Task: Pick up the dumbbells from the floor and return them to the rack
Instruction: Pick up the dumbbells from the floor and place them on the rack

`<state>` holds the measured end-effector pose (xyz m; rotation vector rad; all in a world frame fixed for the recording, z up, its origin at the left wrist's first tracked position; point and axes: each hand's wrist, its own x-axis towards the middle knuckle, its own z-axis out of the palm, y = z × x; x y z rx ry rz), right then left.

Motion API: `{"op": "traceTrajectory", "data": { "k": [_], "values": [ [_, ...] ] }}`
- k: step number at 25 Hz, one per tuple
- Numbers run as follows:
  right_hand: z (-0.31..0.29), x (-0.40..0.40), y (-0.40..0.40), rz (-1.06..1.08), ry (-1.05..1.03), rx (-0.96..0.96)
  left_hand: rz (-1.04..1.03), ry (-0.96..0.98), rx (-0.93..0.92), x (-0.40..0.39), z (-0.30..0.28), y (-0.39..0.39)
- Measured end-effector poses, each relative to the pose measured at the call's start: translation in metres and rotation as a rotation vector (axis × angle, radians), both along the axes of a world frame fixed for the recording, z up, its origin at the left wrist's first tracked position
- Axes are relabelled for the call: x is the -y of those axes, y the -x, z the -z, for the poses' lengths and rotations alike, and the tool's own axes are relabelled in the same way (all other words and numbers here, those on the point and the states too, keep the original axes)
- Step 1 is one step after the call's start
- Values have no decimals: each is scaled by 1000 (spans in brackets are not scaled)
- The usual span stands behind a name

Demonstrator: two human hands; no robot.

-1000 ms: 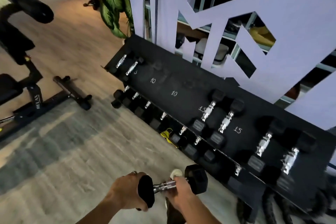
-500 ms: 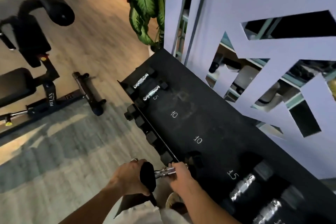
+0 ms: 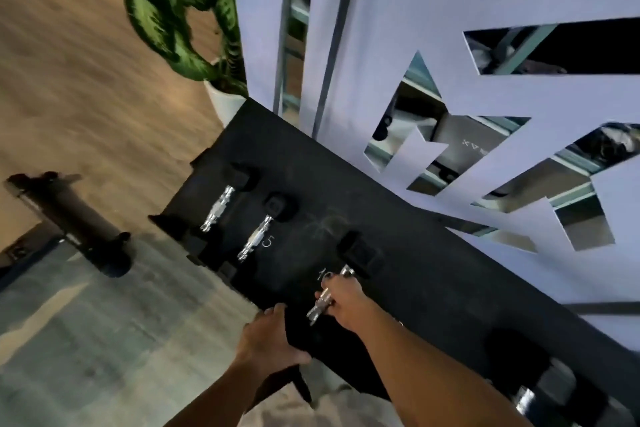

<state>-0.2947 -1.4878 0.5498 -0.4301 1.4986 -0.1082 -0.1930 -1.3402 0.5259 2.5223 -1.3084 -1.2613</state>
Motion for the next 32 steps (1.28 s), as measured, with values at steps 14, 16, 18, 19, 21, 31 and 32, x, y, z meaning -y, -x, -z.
{"op": "traceTrajectory", "data": {
  "k": [14,16,18,19,21,31,32],
  "values": [
    [59,4,-17,-145,161,-186,460,-358,122,59,55,-19],
    [51,-10,-10,-182,218,-233,486,-385,118,63,44,-20],
    [42,-32,5,-135,257,-266,568,-390,156,67,31,-21],
    [38,-46,14,-98,254,-276,631,-374,195,70,24,-21],
    [31,-84,37,29,229,-279,790,-313,280,78,5,-12],
    [-30,-363,157,781,307,-365,1458,-135,33,-45,-65,172],
    [-36,-407,167,845,294,-405,1513,-134,-24,-79,-69,195]
  ]
}}
